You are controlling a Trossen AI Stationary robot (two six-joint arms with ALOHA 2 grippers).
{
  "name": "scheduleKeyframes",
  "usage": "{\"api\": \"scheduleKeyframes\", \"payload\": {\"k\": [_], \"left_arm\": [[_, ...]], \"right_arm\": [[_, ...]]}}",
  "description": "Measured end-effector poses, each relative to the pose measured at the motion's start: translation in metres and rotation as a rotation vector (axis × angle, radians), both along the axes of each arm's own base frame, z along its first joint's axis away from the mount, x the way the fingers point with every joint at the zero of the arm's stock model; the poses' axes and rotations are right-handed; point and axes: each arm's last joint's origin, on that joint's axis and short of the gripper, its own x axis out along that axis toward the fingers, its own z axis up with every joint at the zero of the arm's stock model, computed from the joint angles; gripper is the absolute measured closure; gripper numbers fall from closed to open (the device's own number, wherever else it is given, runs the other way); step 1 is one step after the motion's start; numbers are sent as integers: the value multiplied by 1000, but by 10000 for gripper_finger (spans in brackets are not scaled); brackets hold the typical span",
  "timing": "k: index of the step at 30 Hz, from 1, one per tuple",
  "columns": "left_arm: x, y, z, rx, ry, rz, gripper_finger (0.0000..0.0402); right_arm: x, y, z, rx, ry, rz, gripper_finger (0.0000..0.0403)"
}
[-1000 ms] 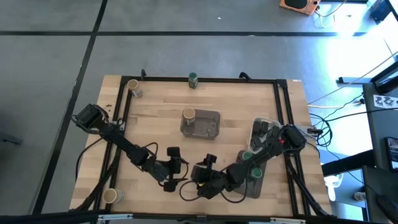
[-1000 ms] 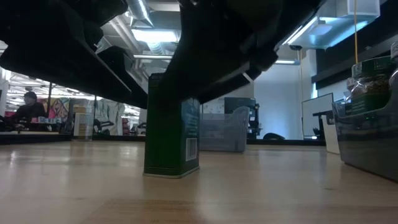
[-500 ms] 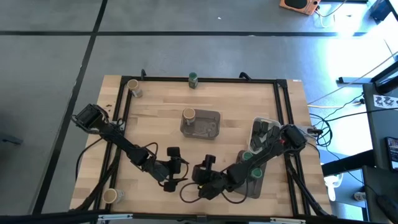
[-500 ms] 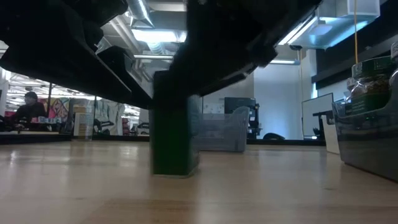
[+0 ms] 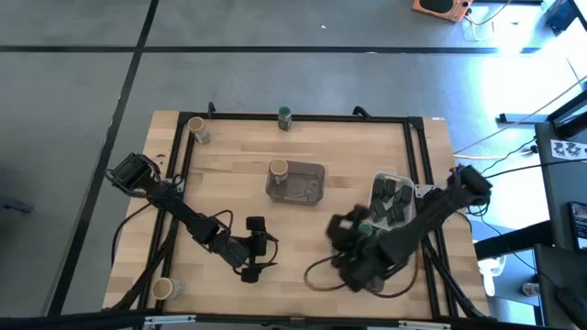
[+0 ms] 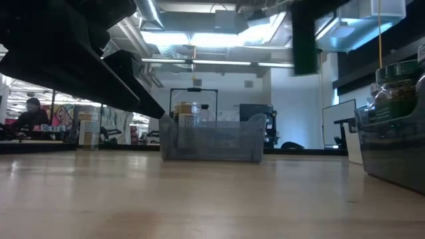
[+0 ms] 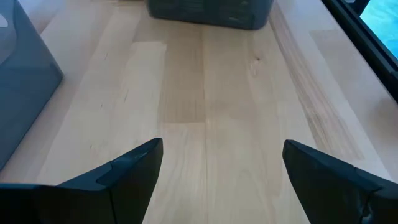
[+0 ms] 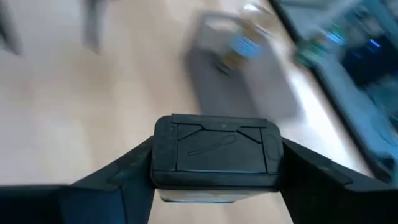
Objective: Sort spices by type
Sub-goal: Put the black seasoning can into the white bin
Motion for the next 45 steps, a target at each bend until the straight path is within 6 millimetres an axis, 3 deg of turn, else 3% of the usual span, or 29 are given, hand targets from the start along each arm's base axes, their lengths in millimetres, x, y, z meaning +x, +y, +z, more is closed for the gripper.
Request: {"api": "scheduleKeyframes", "payload": {"k": [6,12,20,32,45], "left_arm": [[0,0,-1,5,8,0,73],[0,1,-1,6,8,1,73],[0,1,-1,7,10,1,73],[0,1,-1,12,14,2,73],[2,5,-1,9,13,16,73]], "right_arm": [[-48,-24,25,-60,132,-130,132],[-63,-31,30,-51,240,-182,132],[-73,-39,19,-58,336,-160,132],[-126,-79,10,19,380,-189,132],[-129,-80,-21,28,453,-93,132]]}}
